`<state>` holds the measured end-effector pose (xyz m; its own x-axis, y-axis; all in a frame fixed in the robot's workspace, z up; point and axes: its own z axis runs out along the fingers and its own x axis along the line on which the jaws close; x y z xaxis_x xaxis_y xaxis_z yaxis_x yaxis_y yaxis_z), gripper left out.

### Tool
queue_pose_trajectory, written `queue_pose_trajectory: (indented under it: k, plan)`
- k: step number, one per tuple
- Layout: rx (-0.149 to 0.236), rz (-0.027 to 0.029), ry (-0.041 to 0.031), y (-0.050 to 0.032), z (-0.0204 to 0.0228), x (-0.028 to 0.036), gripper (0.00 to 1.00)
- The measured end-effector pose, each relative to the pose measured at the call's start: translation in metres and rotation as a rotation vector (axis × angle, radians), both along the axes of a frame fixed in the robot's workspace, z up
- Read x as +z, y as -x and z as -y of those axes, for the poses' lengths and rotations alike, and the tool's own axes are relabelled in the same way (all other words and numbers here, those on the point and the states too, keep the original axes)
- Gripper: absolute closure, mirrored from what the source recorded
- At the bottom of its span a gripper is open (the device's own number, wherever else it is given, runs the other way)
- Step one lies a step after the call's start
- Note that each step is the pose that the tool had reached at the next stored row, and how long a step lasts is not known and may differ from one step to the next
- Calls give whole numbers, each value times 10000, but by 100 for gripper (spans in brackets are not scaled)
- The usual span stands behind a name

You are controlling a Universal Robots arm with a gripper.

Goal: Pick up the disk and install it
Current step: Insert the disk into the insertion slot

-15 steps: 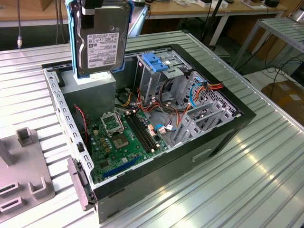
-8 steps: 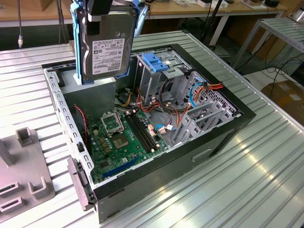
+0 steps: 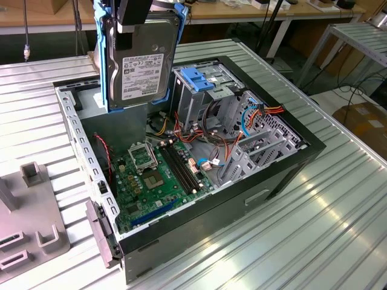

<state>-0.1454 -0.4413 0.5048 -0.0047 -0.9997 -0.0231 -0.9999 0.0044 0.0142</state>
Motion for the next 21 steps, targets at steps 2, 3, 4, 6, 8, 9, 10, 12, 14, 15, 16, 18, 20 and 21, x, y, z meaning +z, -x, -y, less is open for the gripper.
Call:
queue_pose_trajectory:
  k: [2,3,4,6,8,9,10,12,14,15,16,18,20,21]
  plan:
    - [-1,0,-1,0,0,0,63]
    - [0,0,0,0,0,0,63]
    - [0,0,0,0,1,0,63]
    - [0,0,0,-1,1,0,63]
    - [0,0,-1,-1,2,0,63]
    - [1,0,0,-1,5,0,63]
    - [1,1,-1,-1,11,0,63]
    - [0,0,0,-1,33,0,63]
    - [-1,1,-1,-1,65,0,63]
    - [0,1,-1,-1,79,-1,63]
    - [0,0,0,-1,98,0,63]
    - [0,0,0,-1,136,0,63]
    - [0,1,-1,-3,166,-1,63]
    - [0,0,-1,-6,175,-1,63]
